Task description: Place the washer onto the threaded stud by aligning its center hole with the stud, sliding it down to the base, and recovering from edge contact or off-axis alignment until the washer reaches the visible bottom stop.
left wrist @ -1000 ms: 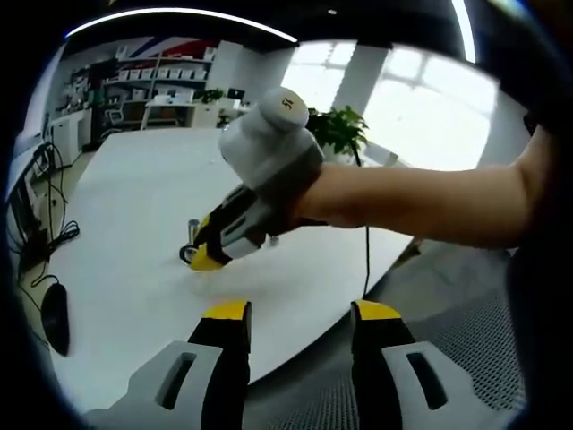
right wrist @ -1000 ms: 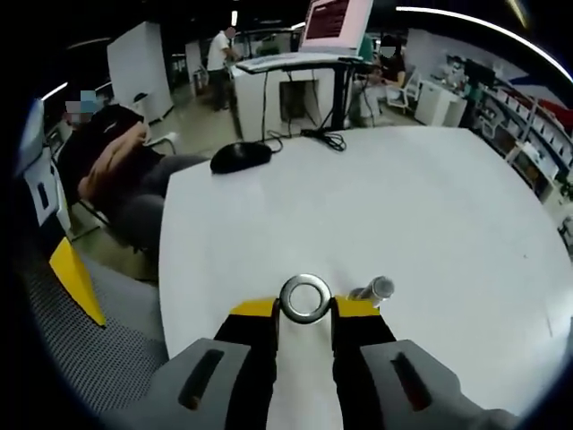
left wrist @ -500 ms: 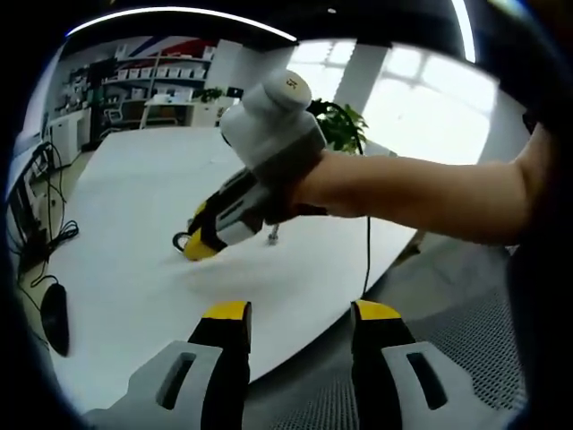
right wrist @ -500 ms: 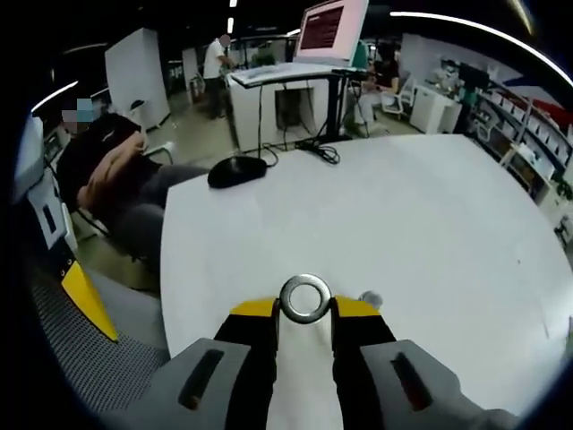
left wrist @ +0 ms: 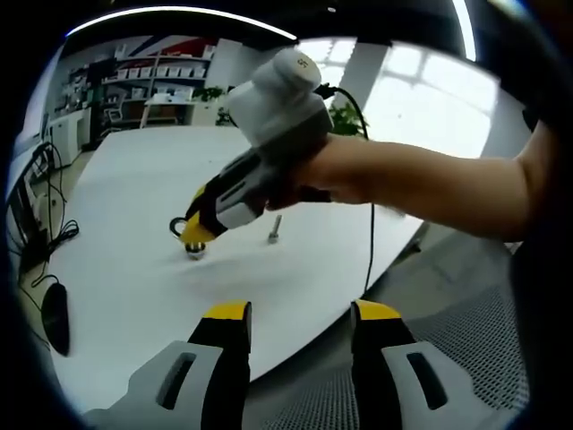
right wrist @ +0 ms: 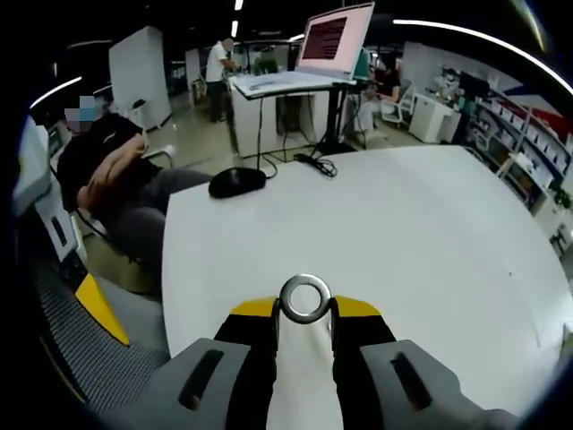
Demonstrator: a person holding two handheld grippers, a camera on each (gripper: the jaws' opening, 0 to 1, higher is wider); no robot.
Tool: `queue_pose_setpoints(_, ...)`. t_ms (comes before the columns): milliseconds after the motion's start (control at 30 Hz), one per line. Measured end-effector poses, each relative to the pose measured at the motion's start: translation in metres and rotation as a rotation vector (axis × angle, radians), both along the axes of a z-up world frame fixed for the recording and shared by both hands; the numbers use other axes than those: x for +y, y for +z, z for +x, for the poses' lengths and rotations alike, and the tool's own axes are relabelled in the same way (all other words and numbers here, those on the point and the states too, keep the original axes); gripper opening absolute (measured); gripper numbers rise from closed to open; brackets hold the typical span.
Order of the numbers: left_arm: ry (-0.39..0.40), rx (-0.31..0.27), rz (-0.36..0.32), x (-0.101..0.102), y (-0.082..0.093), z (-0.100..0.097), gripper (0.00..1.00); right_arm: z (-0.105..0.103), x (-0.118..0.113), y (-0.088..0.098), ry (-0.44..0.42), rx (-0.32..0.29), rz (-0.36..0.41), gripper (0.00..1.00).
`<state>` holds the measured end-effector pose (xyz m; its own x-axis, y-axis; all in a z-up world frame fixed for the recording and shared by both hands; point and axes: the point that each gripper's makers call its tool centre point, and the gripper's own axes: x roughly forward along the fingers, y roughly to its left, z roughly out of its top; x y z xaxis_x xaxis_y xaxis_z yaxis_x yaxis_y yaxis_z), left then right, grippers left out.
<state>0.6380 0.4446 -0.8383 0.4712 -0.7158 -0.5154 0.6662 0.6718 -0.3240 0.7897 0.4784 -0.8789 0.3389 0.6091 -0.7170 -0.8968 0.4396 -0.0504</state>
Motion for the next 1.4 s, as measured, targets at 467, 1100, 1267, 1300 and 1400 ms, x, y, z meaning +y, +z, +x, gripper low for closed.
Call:
queue_pose_setpoints(467, 0.004, -0.004, -0.002, 0.001, 0.000, 0.001, 0.42, 0.022, -0.016, -0.001, -0.052, -0.041, -0.045, 0.23)
queue_pose_setpoints(1100, 0.013, 0.003, -0.005, 0.002, 0.000, 0.002, 0.42, 0.039, -0.028, -0.021, -0.108, -0.017, -0.071, 0.23)
queue_pose_setpoints(1267, 0.014, 0.004, -0.006, 0.002, 0.000, 0.002, 0.42, 0.041, -0.026, -0.025, -0.101, -0.014, -0.080, 0.23)
queue_pose_setpoints(1300, 0.014, 0.004, -0.006, 0.002, 0.000, 0.002, 0.42, 0.041, -0.026, -0.025, -0.100, -0.011, -0.079, 0.23)
queue_pose_setpoints(1400, 0.015, 0.004, -0.008, 0.002, 0.000, 0.002, 0.42, 0.041, -0.024, -0.026, -0.101, -0.011, -0.076, 0.23)
